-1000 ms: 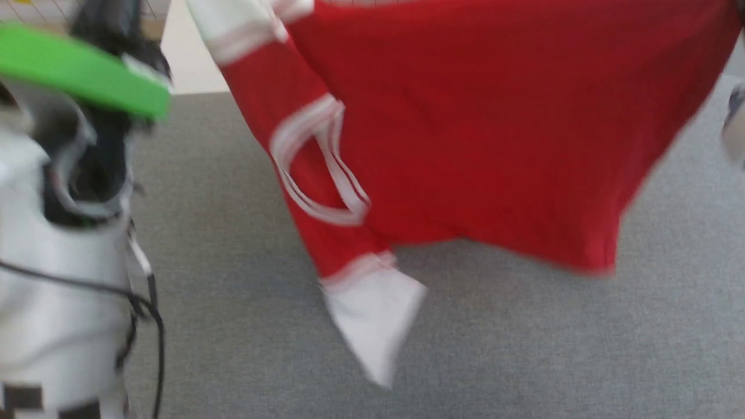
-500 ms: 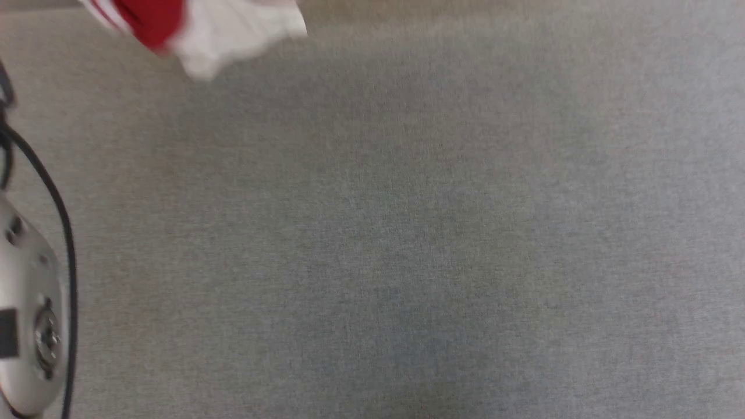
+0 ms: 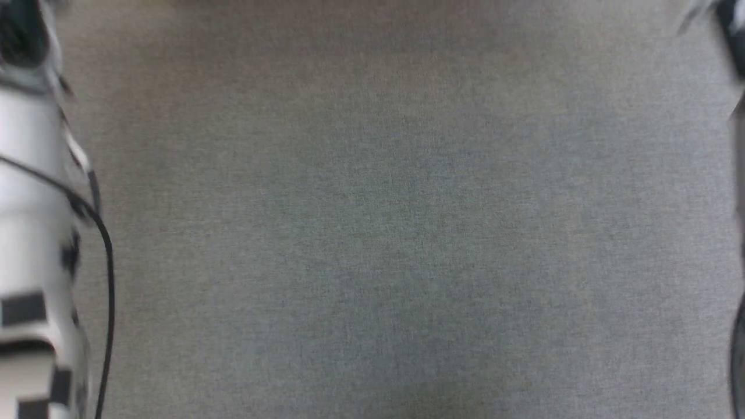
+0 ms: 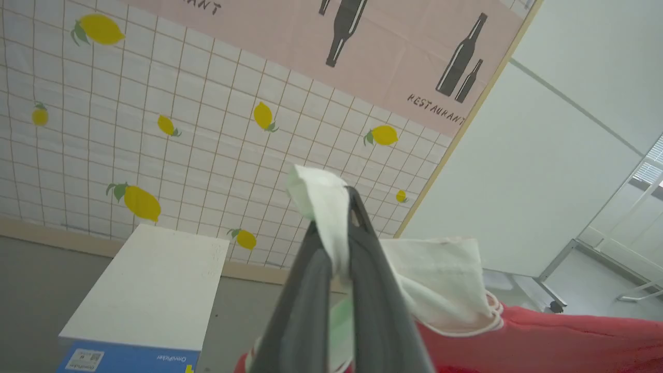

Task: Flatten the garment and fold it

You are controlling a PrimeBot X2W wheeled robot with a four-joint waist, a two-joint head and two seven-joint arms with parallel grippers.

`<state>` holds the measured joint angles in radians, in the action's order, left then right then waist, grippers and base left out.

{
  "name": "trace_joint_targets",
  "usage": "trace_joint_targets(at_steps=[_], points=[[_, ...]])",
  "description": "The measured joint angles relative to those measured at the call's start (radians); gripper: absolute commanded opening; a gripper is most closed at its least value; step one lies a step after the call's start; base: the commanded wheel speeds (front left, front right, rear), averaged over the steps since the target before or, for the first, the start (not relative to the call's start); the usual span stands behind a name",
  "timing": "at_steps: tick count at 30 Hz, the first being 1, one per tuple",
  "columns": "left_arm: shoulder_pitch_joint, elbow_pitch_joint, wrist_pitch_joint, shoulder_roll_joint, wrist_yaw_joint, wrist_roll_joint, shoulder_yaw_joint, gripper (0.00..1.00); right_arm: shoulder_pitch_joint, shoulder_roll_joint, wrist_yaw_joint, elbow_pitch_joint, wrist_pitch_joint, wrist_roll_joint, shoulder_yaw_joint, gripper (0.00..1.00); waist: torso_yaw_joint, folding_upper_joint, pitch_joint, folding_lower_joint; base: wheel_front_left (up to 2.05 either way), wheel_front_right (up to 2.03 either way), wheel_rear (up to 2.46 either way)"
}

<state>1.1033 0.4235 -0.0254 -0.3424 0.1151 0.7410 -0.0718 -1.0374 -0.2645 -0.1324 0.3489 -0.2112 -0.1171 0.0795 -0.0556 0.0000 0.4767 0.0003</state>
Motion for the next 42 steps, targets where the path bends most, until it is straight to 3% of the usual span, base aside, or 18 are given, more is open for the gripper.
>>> trace_joint_targets(at_steps=[7,16,31,36,42], points=[[-0.414,-0.077,-0.091,-0.034,0.008,0.117,-0.092,0.0,0.371,-0.015,0.0,-0.078,-0.027,-0.126,0.034,0.0,0.016,0.0,-0.093,-0.0003,0.0,0.0,0.0],[-0.873,-0.235,-0.163,-0.043,0.0,0.219,-0.172,0.0,0.778,-0.019,0.0,-0.239,-0.09,-0.163,0.006,0.0,0.036,0.0,-0.212,-0.0003,0.0,0.0,0.0],[-1.327,-0.432,-0.256,-0.065,-0.182,0.271,-0.202,0.0,1.163,0.033,0.0,-0.366,-0.256,-0.112,-0.128,0.0,0.07,0.0,-0.346,-0.0004,0.0,0.0,0.0],[-1.364,-0.477,-0.176,-0.067,-0.197,0.206,-0.209,0.0,1.218,0.064,0.0,-0.405,-0.212,-0.112,-0.158,0.0,0.076,0.0,-0.36,-0.0004,0.0,0.0,0.0],[-1.308,-0.473,0.047,-0.019,-0.193,0.059,-0.214,0.0,1.223,0.1,0.0,-0.398,-0.014,-0.086,-0.155,0.0,0.078,0.0,-0.35,-0.0004,0.0,0.0,0.0]])
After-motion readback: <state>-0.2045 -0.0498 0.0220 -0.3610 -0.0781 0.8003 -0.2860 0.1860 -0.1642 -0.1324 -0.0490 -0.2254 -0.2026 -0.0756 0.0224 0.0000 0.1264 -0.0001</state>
